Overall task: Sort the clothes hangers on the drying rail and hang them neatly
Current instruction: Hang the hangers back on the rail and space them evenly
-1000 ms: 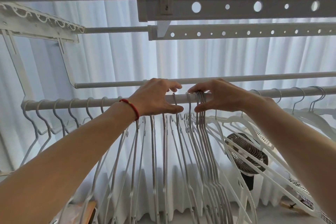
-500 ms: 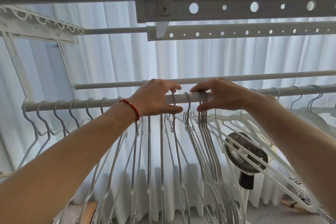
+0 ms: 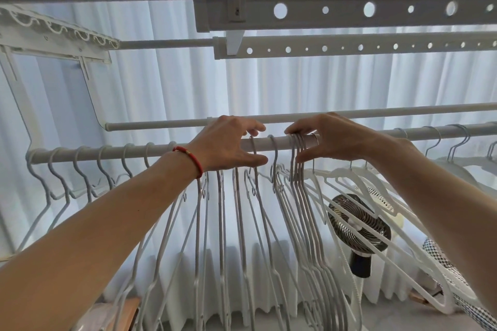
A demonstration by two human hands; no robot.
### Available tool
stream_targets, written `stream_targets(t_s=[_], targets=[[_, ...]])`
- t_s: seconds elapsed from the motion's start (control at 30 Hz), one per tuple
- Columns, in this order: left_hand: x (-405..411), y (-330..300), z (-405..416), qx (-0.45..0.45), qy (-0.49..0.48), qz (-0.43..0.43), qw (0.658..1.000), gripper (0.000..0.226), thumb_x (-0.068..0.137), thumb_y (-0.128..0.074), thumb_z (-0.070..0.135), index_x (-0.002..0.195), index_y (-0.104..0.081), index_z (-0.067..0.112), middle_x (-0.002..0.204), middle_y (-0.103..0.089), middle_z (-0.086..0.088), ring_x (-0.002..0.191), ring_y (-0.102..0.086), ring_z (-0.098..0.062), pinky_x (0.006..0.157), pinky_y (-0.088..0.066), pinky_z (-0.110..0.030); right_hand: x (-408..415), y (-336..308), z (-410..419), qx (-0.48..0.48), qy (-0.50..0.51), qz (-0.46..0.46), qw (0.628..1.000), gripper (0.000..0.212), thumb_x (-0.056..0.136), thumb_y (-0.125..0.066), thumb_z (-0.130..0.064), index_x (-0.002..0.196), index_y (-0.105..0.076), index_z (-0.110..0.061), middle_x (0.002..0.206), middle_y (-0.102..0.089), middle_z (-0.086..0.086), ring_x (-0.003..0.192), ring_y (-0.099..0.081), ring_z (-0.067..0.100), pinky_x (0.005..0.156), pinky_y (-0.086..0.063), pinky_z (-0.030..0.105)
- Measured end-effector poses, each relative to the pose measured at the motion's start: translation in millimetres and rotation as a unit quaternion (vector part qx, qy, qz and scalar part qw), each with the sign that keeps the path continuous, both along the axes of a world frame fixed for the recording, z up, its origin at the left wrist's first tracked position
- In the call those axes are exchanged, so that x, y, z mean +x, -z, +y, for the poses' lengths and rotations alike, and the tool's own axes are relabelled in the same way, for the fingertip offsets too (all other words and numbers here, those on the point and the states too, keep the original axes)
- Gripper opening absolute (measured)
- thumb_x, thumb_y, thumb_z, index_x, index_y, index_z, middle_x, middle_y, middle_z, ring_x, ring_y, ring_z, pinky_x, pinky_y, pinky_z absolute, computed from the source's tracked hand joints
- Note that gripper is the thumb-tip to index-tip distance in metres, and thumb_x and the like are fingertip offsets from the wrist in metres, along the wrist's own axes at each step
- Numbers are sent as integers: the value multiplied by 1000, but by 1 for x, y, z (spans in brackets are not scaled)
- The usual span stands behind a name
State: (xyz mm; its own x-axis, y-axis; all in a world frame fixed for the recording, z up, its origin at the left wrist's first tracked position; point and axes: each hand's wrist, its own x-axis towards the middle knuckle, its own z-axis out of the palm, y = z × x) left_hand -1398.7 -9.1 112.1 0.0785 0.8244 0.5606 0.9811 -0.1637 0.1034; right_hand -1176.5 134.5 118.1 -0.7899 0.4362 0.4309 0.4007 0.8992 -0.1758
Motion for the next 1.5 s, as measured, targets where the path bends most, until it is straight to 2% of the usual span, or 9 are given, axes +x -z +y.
stream_targets(t_s=[0.13,0.3,0.5,0.63,0.77,1.07,1.27,1.5], targets=[[1,0,2,1,4,-6,1000,70,73,-82,54,133,-62,25,119,-69,9,107,-62,-10,93,-54,-37,2,1,2,3,-3,4,1000,69,72,-91,-38,134,-64,-26,117,-70,-10,109,-64,11,101,-49,36],[5,1,7,4,9,-7,1000,70,72,-82,54,133,-61,26,119,-69,9,105,-62,-9,92,-53,-33,4,0,6,-1,-3,-3,1000,80,71,-91,-36,142,-54,-26,119,-68,-14,113,-63,13,103,-48,36],[17,2,20,4,2,9,1000,69,74,-80,55,134,-61,26,125,-67,9,111,-61,-12,95,-54,-39,11,0,10,0,-1,-2,1000,78,71,-91,-38,140,-56,-26,120,-66,-14,116,-61,11,105,-45,37],[27,-4,33,4,6,30,1000,72,74,-78,57,135,-59,23,127,-67,6,111,-61,-13,95,-51,-35,15,0,13,-5,0,5,1000,78,70,-91,-38,139,-57,-27,120,-67,-13,115,-61,9,103,-46,34],[36,-8,41,3,6,37,999,73,72,-78,59,134,-60,25,124,-68,7,108,-62,-13,93,-53,-38,15,1,15,-10,-4,13,1000,76,70,-92,-36,137,-58,-27,121,-68,-13,114,-61,6,103,-46,32],[43,-8,51,-9,16,41,999,77,71,-78,60,137,-58,26,124,-68,7,109,-62,-14,93,-53,-39,18,0,17,-12,-10,9,1000,77,71,-91,-36,140,-57,-27,123,-68,-12,118,-61,7,106,-47,39],[44,-9,53,-20,18,43,999,77,70,-77,62,136,-58,28,123,-67,10,108,-61,-12,93,-53,-42,23,0,18,-25,-9,13,1000,82,69,-92,-42,141,-57,-26,128,-66,-12,121,-59,2,108,-45,33],[38,-11,52,-39,48,18,998,75,72,-79,59,136,-58,25,126,-67,8,110,-61,-12,95,-53,-41,27,0,11,-28,28,24,999,61,73,-90,-38,128,-67,-26,119,-69,-16,113,-62,1,105,-49,33]])
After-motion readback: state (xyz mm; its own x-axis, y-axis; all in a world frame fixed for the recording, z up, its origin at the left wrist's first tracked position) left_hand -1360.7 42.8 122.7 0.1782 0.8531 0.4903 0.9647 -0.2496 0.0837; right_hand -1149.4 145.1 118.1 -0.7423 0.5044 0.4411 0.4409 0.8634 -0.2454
